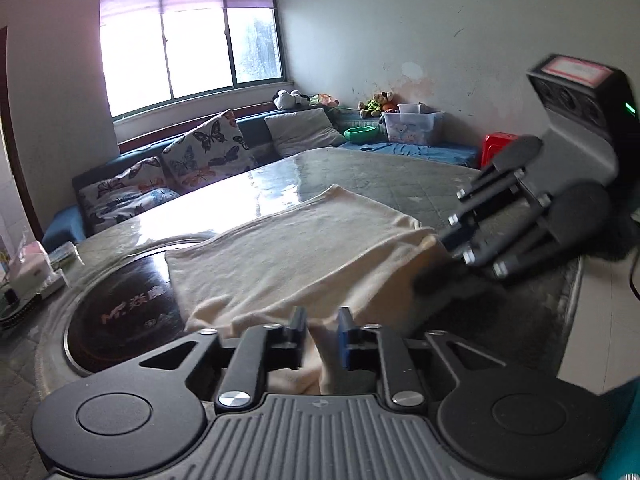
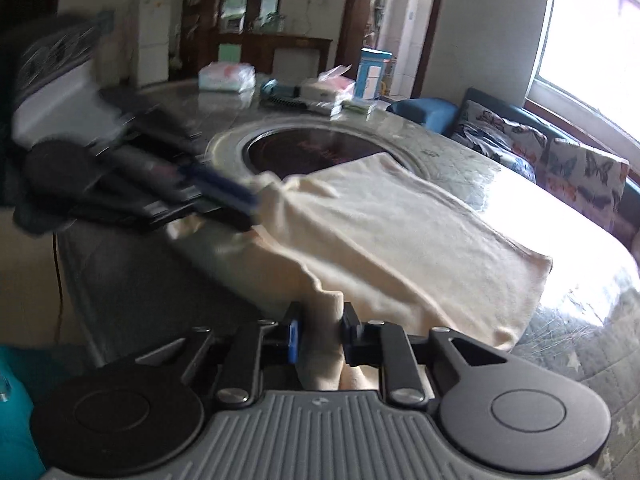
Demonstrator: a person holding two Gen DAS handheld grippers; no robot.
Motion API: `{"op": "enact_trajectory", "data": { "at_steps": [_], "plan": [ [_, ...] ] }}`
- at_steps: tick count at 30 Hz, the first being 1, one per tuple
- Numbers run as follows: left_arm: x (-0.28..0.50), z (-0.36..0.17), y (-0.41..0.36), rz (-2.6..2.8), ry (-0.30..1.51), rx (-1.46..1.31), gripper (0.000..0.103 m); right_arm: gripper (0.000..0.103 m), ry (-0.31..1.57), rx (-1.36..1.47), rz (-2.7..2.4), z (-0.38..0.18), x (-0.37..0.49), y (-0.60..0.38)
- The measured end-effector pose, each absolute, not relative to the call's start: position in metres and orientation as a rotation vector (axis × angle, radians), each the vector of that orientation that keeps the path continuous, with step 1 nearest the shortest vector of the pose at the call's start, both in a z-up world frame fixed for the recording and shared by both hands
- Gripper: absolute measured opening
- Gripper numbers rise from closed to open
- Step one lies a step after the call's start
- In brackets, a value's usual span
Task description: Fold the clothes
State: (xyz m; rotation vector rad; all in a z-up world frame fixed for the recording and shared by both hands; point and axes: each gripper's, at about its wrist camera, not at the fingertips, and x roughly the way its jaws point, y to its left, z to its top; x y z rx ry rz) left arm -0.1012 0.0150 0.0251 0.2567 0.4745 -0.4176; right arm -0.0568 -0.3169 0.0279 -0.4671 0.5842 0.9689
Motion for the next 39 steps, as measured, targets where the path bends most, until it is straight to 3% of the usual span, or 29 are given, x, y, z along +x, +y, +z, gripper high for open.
{"op": "enact_trajectory", "data": {
  "at_steps": [1,6,7,8,10,12,14,17,19,21,23,26,39],
  "plan": [
    [-0.108,0.024,0.017,-0.413,0.467,0.275,0.048,0.015,0.582,-0.450,0.963,0.031,-0.053,-0.318],
    [-0.120,0.007,0.011,-0.394,0.471,0.435,0.049,0.010,0.601,-0.388,0.945,0.035,-0.042,-0.322],
    [-0.119,0.003,0.009,-0.387,0.474,0.462,0.044,0.010,0.607,-0.380,0.945,0.035,-0.042,-0.322],
    [-0.118,-0.001,0.008,-0.382,0.477,0.482,0.032,0.010,0.613,-0.379,0.942,0.034,-0.042,-0.322],
    [-0.115,-0.003,0.009,-0.381,0.481,0.478,0.025,0.010,0.616,-0.391,0.943,0.032,-0.046,-0.322],
    [-0.112,-0.005,0.010,-0.381,0.484,0.475,0.018,0.013,0.620,-0.400,0.947,0.030,-0.051,-0.322],
    [-0.112,-0.005,0.010,-0.382,0.476,0.473,0.011,0.022,0.623,-0.395,0.954,0.028,-0.056,-0.324],
    [-0.112,-0.004,0.008,-0.377,0.467,0.477,0.011,0.042,0.632,-0.386,0.960,0.025,-0.062,-0.327],
    [-0.115,-0.005,0.007,-0.377,0.466,0.482,0.011,0.043,0.643,-0.399,0.973,0.021,-0.067,-0.328],
    [-0.118,-0.007,0.005,-0.384,0.465,0.505,0.014,0.039,0.641,-0.417,0.972,0.018,-0.071,-0.328],
    [-0.121,-0.010,0.003,-0.390,0.463,0.532,0.013,0.018,0.636,-0.419,0.963,0.016,-0.073,-0.327],
    [-0.124,-0.012,0.002,-0.389,0.465,0.541,0.005,0.011,0.625,-0.407,0.949,0.016,-0.074,-0.326],
    [-0.186,0.047,0.004,-0.473,0.419,0.362,0.004,0.009,0.534,-0.440,1.018,0.064,-0.129,-0.358]
  ]
}}
